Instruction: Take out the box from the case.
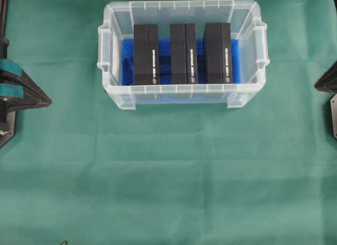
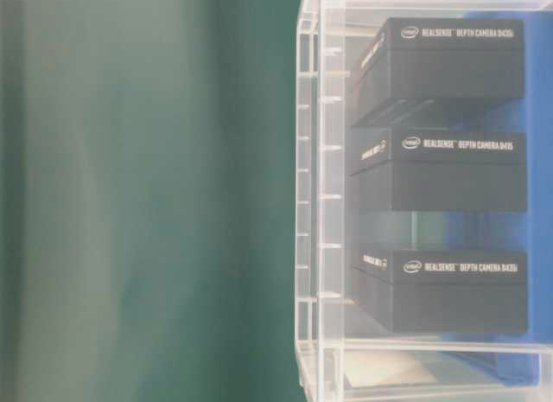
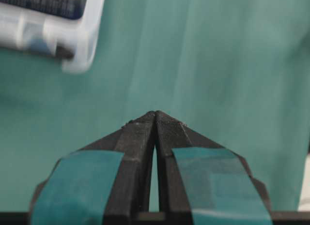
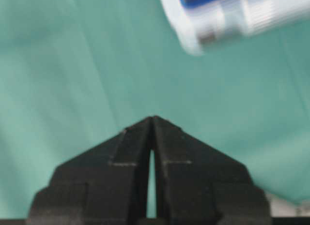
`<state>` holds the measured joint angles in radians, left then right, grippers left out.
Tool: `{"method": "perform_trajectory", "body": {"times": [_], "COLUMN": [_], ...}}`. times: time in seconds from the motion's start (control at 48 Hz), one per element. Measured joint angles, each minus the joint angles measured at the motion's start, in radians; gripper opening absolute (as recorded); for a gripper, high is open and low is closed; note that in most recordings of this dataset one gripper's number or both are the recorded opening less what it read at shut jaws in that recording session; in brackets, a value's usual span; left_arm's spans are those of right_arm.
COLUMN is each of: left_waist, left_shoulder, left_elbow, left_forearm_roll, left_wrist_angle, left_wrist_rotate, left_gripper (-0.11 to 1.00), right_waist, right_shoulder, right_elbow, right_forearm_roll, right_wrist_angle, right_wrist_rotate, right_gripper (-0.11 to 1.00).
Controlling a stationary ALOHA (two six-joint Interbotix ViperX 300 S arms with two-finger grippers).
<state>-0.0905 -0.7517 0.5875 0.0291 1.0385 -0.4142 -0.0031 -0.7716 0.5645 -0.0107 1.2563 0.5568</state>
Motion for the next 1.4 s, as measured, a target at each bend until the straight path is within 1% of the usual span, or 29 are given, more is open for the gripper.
{"method": "perform_trajectory", "body": {"times": [0.104,0.208,0.271,0.333,0.417,0.479,0.5,0.542,0.583,0.646,0.708,0.729,0.792,0.896,0.958,1.0,1.104,1.188,1.312,1.396], "left_waist": [0.0,0.0,0.0,0.0,0.0,0.0,0.0,0.0,0.0,0.0,-0.002,-0.005,-0.012,-0.02,-0.021,-0.021,-0.023,-0.023,-0.012,0.015], "left_shoulder": [0.015,0.015,0.017,0.017,0.021,0.029,0.032,0.037,0.044,0.054,0.061,0.063,0.069,0.081,0.092,0.101,0.124,0.141,0.147,0.146], "left_elbow": [-0.006,-0.011,-0.012,-0.018,-0.026,-0.034,-0.034,-0.04,-0.044,-0.051,-0.058,-0.061,-0.072,-0.094,-0.107,-0.115,-0.127,-0.135,-0.138,-0.138], "left_forearm_roll": [0.0,0.002,0.0,0.002,0.002,0.002,0.002,0.003,0.005,0.008,0.009,0.011,0.014,0.023,0.026,0.029,0.048,0.054,0.055,0.055], "left_wrist_angle": [0.035,0.041,0.043,0.046,0.055,0.066,0.072,0.086,0.11,0.15,0.195,0.21,0.25,0.288,0.302,0.307,0.316,0.324,0.327,0.328], "left_wrist_rotate": [-0.014,-0.025,-0.054,-0.106,-0.212,-0.307,-0.333,-0.407,-0.494,-0.597,-0.68,-0.71,-0.775,-0.828,-0.844,-0.845,-0.848,-0.848,-0.848,-0.848], "left_gripper": [0.01,0.01,0.01,0.01,0.01,0.01,0.01,0.01,0.01,0.01,0.01,0.01,0.01,0.01,0.01,0.01,0.01,0.01,0.01,0.01], "right_waist": [0.0,0.0,0.0,0.0,0.0,0.0,0.0,0.0,0.0,0.0,0.0,0.0,0.0,0.0,0.0,0.0,0.0,0.0,0.0,-0.006], "right_shoulder": [0.014,0.011,0.011,0.017,0.026,0.032,0.038,0.043,0.046,0.051,0.055,0.058,0.067,0.087,0.1,0.11,0.127,0.137,0.153,0.161], "right_elbow": [0.0,-0.002,-0.003,-0.003,-0.003,-0.003,-0.003,-0.003,-0.003,-0.005,-0.012,-0.014,-0.021,-0.04,-0.052,-0.061,-0.081,-0.092,-0.103,-0.104], "right_forearm_roll": [-0.012,-0.021,-0.021,-0.021,-0.023,-0.028,-0.028,-0.028,-0.029,-0.029,-0.031,-0.031,-0.031,-0.032,-0.032,-0.034,-0.041,-0.054,-0.089,-0.11], "right_wrist_angle": [0.054,0.06,0.063,0.077,0.092,0.098,0.1,0.1,0.101,0.101,0.103,0.104,0.12,0.167,0.204,0.227,0.265,0.268,0.27,0.268], "right_wrist_rotate": [0.043,0.08,0.109,0.178,0.301,0.39,0.43,0.489,0.537,0.607,0.669,0.703,0.767,0.859,0.897,0.91,0.914,0.916,0.916,0.914], "right_gripper": [0.01,0.01,0.01,0.01,0.01,0.01,0.01,0.01,0.01,0.01,0.01,0.01,0.01,0.01,0.01,0.01,0.01,0.01,0.01,0.01]}}
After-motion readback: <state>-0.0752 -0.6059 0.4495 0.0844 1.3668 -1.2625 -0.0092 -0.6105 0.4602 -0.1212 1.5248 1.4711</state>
